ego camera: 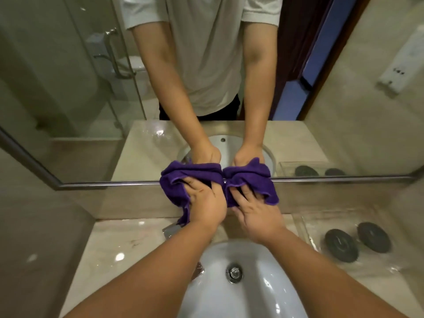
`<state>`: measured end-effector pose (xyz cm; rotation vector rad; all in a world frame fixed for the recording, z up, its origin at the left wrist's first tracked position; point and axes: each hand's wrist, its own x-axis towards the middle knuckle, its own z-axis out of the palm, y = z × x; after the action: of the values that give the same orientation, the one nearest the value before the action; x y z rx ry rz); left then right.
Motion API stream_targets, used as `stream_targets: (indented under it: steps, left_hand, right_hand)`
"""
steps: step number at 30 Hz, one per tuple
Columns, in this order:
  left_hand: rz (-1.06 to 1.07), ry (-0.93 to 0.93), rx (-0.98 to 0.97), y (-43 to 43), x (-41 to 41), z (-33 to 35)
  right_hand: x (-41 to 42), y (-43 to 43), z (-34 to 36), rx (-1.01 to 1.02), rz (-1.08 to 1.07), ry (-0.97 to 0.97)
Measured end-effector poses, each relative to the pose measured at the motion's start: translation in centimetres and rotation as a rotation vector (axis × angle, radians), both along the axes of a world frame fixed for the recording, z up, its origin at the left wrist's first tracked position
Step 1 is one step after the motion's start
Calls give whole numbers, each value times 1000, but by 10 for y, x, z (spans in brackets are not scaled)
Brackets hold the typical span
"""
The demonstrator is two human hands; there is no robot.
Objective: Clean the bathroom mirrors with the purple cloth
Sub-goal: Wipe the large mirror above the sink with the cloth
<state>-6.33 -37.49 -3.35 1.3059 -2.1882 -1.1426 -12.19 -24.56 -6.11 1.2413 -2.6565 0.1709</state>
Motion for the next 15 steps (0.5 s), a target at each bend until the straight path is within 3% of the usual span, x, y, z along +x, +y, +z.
stream_targets:
  steps: [5, 15]
  left_hand:
    - [-9, -22, 20, 33, -23, -3]
    - [-27, -39, 51, 113, -77, 6]
  right_hand:
    - [-11, 20, -3, 50, 37, -78]
    - [-53, 94, 1, 36, 25, -27]
